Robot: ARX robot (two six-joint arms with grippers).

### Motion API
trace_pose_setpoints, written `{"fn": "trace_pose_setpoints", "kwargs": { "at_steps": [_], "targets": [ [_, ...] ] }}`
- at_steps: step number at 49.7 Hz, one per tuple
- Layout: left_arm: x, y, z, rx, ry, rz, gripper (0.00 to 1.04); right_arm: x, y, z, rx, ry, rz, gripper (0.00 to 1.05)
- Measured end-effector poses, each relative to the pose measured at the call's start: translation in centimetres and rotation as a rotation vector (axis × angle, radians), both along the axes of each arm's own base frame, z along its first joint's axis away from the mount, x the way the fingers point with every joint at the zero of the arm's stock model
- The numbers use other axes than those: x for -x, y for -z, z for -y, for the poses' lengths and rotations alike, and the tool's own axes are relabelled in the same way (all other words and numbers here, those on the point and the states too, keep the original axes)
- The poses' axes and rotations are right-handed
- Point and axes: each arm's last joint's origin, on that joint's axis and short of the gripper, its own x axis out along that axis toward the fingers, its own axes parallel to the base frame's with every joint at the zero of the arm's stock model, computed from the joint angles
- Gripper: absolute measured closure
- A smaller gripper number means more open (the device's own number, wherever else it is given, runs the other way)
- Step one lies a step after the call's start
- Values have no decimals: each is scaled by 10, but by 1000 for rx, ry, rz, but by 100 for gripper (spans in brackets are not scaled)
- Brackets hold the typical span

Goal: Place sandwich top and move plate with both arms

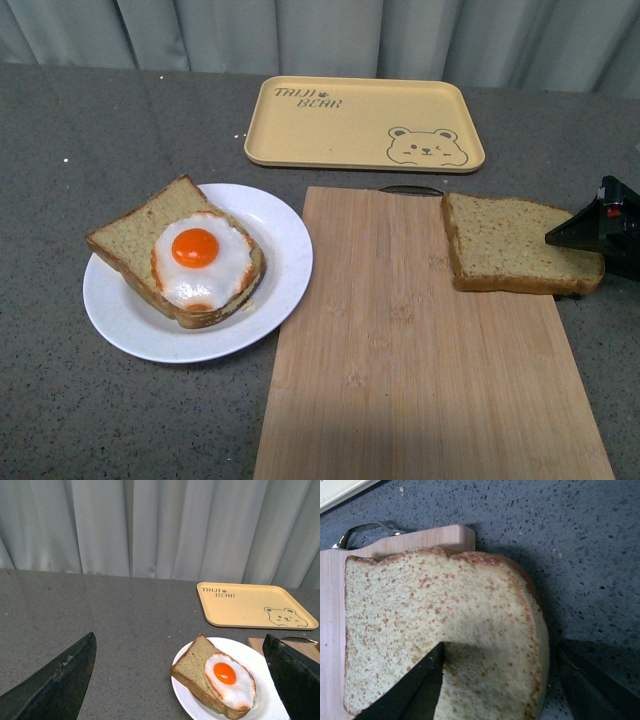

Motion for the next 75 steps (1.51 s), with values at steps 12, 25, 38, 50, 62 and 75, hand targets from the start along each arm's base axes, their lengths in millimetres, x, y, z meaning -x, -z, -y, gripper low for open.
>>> {"fn": "trace_pose_setpoints", "kwargs": {
  "at_steps": [12, 25, 38, 50, 62, 75],
  "targets": [
    [0, 0, 0, 0, 0, 0, 7, -4, 2, -2, -32, 16, -12, 81],
    [0, 0, 0, 0, 0, 0, 7, 5, -30, -18, -151, 19, 118, 102],
    [0, 0, 0, 0, 0, 0, 7, 13, -73, -88, -377, -69, 257, 102],
    [0, 0, 0, 0, 0, 0, 7, 18, -50, -174, -544, -156, 143, 102],
    [0, 0, 0, 0, 0, 0, 7, 11, -27, -209, -565, -184, 53, 102],
    [0, 0, 0, 0, 0, 0, 7, 3, -16, -238, -577, -217, 13, 102]
  ]
}}
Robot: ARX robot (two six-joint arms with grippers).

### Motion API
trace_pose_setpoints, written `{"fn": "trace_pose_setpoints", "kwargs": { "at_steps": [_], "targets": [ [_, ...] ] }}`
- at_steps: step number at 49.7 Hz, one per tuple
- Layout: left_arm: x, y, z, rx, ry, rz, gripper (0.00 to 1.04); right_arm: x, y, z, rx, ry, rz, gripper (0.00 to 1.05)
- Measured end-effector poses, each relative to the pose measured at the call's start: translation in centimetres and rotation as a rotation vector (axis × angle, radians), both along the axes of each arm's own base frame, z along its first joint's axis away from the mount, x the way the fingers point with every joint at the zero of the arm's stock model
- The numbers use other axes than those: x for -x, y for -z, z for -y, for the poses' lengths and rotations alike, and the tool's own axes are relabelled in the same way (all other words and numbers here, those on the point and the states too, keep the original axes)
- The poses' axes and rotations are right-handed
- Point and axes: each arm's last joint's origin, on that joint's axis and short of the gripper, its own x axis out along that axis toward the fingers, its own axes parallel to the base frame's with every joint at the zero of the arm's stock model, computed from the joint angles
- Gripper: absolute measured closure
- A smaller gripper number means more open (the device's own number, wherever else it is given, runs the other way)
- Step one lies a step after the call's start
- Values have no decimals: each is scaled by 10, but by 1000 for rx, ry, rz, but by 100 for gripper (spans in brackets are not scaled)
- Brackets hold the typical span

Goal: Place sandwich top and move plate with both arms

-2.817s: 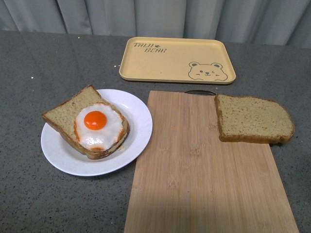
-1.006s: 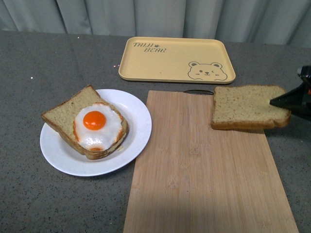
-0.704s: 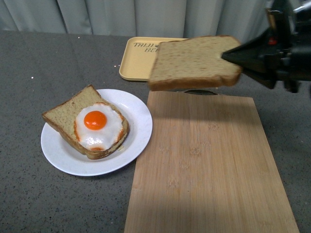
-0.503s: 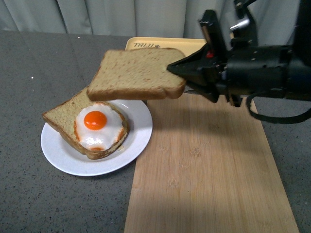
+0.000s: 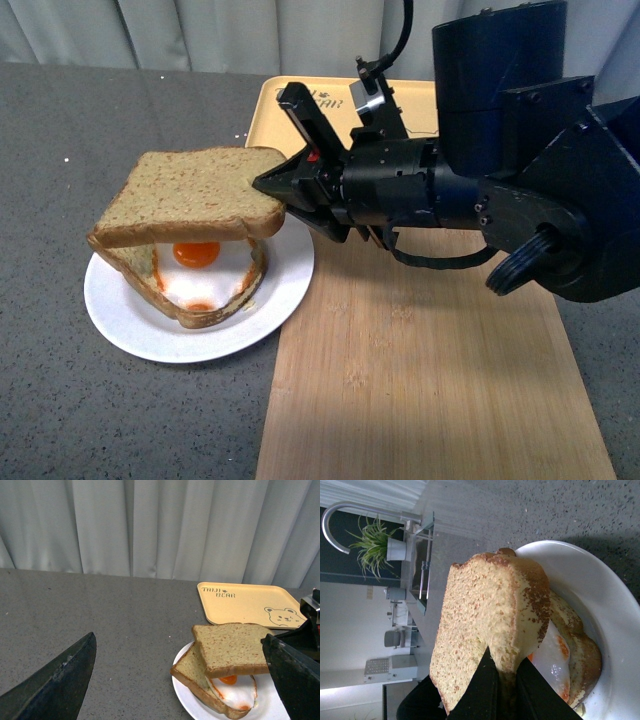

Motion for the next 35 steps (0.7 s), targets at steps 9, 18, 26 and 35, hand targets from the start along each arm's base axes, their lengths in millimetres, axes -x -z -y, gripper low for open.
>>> {"fn": "trace_pose_setpoints", "kwargs": {
  "at_steps": [9, 18, 26, 35],
  "targets": [
    [0, 0, 0, 0, 0, 0, 7, 0, 16, -13, 28, -15, -42, 102],
    [0, 0, 0, 0, 0, 0, 7, 3, 19, -6, 75, 15, -24, 69],
    [0, 0, 0, 0, 0, 0, 7, 18, -5, 28, 238, 143, 96, 34],
    [0, 0, 0, 0, 0, 0, 7, 28, -28, 55, 446, 228, 264, 9]
  ]
}}
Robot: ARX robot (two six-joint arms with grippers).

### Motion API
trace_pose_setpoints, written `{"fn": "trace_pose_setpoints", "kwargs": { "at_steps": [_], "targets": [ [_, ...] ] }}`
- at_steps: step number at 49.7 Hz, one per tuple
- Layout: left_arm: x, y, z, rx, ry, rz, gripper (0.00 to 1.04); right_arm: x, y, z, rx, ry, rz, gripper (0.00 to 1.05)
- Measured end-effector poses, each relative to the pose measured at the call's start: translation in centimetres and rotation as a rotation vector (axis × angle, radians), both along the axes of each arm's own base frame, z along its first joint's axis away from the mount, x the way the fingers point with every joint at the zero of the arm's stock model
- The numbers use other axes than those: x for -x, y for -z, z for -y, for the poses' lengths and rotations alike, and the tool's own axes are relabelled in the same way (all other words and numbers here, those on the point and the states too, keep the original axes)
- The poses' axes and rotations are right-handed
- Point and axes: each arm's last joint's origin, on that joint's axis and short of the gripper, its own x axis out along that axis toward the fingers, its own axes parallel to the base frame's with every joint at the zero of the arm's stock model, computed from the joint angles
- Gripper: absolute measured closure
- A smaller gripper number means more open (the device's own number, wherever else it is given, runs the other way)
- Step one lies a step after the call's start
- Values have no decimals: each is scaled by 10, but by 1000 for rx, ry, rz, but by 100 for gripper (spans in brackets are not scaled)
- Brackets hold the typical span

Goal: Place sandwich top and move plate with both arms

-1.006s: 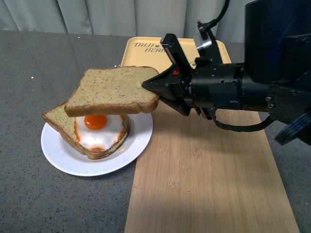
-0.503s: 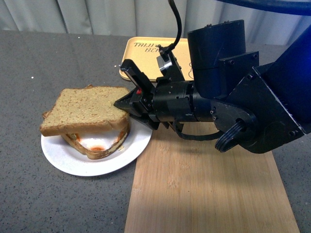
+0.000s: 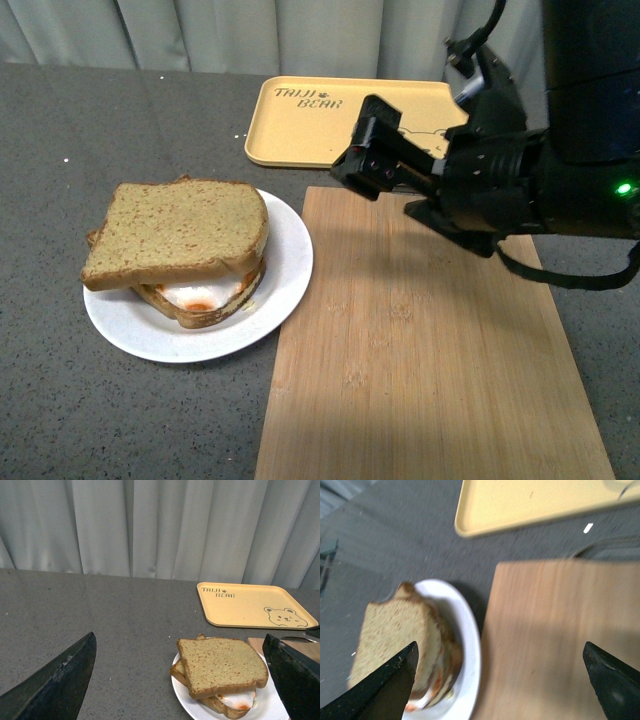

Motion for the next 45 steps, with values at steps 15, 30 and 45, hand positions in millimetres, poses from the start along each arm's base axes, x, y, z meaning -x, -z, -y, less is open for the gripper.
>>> {"fn": "trace_pose_setpoints", "kwargs": {
  "at_steps": [15, 30, 45],
  "targets": [
    [0, 0, 0, 0, 1, 1, 7, 56, -25, 65, 437, 444, 662, 70],
    [0, 0, 0, 0, -2, 3, 7, 130, -51, 115, 488, 467, 721, 104],
    [0, 0, 0, 0, 1, 3, 7, 160, -59, 128, 492, 459, 721, 104]
  ]
}}
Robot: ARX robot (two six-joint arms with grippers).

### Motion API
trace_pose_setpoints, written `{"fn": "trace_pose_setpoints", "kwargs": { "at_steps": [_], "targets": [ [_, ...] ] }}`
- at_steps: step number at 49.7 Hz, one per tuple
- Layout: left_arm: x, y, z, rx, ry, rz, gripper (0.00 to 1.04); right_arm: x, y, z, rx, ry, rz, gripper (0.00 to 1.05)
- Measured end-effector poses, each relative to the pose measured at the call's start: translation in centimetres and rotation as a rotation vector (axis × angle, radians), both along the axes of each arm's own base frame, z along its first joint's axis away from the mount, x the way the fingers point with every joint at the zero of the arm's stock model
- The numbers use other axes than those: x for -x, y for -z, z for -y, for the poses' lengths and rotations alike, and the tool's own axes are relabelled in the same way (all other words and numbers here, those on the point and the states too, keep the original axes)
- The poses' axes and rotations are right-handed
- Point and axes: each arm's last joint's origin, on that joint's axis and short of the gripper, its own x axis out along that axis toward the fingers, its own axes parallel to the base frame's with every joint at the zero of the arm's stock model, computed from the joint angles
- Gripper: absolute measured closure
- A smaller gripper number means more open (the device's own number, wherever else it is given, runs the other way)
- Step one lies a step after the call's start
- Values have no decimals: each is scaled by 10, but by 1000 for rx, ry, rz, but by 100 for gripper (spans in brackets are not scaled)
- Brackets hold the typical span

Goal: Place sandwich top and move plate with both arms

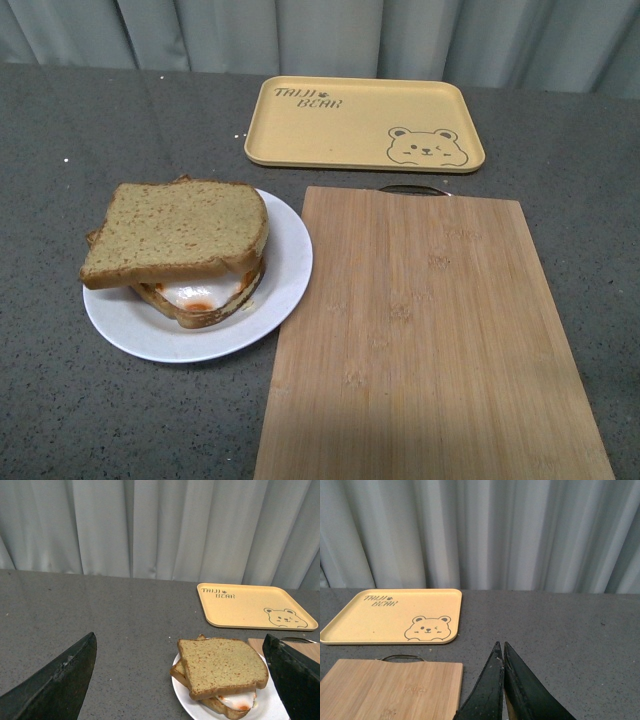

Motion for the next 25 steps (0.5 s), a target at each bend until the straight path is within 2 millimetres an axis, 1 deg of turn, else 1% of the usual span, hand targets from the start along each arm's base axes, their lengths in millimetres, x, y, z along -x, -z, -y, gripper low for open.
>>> {"fn": "trace_pose_setpoints", "kwargs": {
  "at_steps": [7, 13, 25],
  "targets": [
    [0, 0, 0, 0, -1, 0, 7, 8, -5, 6, 0, -27, -20, 104],
    [0, 0, 0, 0, 0, 0, 7, 16, -11, 13, -2, 3, -3, 104],
    [0, 0, 0, 0, 0, 0, 7, 28, -13, 14, -1, 1, 6, 104]
  ]
}}
